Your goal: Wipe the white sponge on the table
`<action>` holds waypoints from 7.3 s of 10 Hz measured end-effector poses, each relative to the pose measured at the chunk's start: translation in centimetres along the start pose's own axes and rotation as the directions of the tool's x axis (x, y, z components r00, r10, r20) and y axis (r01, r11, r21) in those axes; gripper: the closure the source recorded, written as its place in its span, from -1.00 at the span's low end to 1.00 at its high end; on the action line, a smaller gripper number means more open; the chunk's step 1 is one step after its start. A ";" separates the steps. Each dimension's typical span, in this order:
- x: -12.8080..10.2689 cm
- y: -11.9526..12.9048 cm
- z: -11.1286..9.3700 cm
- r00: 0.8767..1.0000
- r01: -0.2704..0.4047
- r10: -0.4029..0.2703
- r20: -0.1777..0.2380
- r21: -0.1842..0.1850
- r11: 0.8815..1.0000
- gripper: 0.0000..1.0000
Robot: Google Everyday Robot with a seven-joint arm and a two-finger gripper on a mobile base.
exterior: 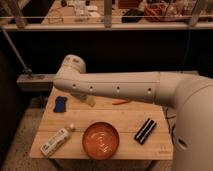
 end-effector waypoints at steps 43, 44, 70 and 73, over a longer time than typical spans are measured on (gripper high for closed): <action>-6.7 -9.7 8.8 0.948 0.284 -0.301 0.105 0.147 0.947 -0.56; -7.2 -10.2 9.4 0.944 0.291 -0.309 0.113 0.151 0.945 -0.60; -8.9 -8.2 15.0 0.888 0.366 -0.391 0.240 0.143 0.919 1.00; -8.4 -6.9 15.3 0.886 0.360 -0.386 0.257 0.145 0.922 1.00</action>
